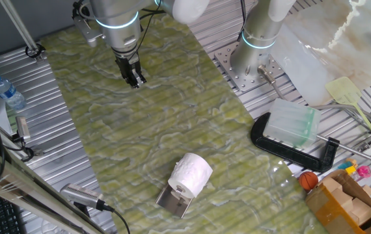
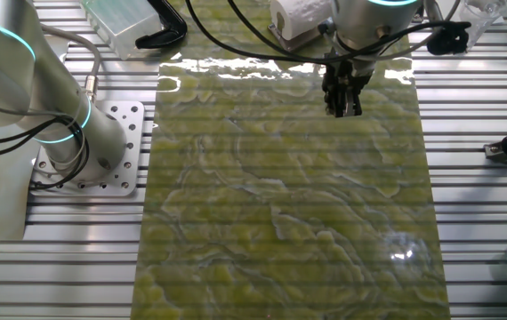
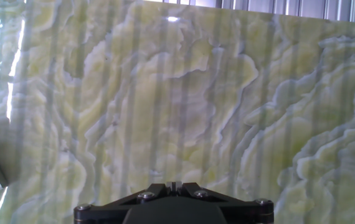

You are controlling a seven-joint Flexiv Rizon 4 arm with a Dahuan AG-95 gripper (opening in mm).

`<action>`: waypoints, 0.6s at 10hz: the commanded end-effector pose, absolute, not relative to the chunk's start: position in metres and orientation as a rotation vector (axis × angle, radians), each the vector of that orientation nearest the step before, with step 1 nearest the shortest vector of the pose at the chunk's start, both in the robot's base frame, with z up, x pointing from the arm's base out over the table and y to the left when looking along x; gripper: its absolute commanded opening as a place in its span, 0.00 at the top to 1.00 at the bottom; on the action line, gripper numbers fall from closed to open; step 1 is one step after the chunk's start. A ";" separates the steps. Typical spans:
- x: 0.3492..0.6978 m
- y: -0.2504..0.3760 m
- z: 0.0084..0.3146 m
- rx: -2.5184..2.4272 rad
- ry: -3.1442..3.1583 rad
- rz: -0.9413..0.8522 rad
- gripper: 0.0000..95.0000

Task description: Take the roll of paper down from the shelf

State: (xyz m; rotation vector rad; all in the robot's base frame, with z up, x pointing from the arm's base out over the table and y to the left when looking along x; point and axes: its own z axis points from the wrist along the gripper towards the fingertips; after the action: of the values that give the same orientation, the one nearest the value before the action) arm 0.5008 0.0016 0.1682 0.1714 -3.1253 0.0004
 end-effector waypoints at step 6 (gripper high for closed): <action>0.501 0.002 0.168 0.201 -3.121 0.002 1.00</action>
State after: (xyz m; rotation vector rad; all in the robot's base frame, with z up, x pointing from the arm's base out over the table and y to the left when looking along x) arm 0.5011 0.0015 0.1674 0.1997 -3.1215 0.0022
